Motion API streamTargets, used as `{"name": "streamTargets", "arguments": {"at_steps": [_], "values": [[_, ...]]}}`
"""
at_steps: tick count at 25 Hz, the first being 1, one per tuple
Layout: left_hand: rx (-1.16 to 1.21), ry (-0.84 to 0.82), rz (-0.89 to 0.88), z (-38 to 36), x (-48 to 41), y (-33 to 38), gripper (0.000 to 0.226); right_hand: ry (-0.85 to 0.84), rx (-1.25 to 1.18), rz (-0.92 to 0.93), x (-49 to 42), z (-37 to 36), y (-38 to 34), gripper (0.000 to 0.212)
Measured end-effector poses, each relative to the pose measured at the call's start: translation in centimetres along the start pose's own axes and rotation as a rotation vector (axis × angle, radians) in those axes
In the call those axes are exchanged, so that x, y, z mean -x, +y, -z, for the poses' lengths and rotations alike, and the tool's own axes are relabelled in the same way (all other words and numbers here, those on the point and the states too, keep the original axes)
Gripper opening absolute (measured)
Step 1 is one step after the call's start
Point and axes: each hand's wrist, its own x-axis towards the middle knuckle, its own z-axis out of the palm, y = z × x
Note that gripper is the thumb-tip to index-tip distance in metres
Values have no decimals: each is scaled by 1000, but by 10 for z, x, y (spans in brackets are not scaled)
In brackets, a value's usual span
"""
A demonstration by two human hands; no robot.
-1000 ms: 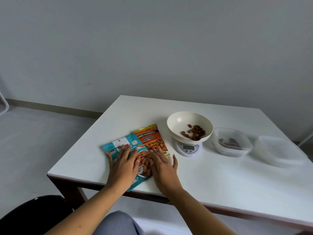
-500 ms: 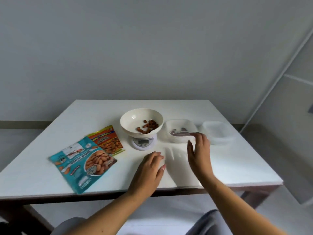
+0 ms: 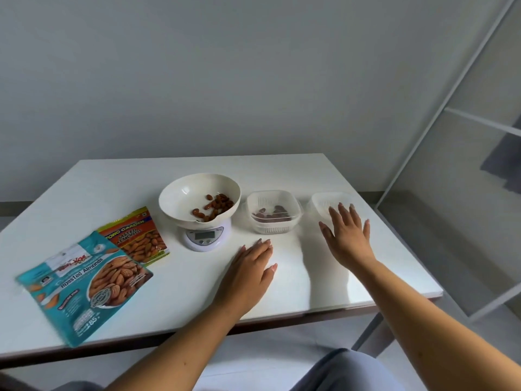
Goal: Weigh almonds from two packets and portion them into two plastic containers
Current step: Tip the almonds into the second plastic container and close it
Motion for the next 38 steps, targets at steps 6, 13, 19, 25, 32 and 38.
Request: {"name": "streamTargets", "arguments": {"at_steps": [6, 13, 19, 25, 32, 38], "values": [[43, -15, 11, 1, 6, -3, 46, 259, 71, 63, 48, -6, -3, 46], [479, 26, 167, 25, 38, -6, 42, 424, -80, 162, 121, -15, -44, 32], [816, 83, 284, 59, 69, -20, 40, 327, -308, 385, 141, -23, -112, 29], [546, 77, 304, 85, 75, -43, 49, 365, -803, 2, 119, -7, -132, 18], [20, -283, 270, 104, 48, -34, 124, -82, -1094, -354, 103, -15, -126, 24], [-135, -458, 154, 107, 31, -31, 129, -284, -1026, -249, 94, -14, -117, 37]]}}
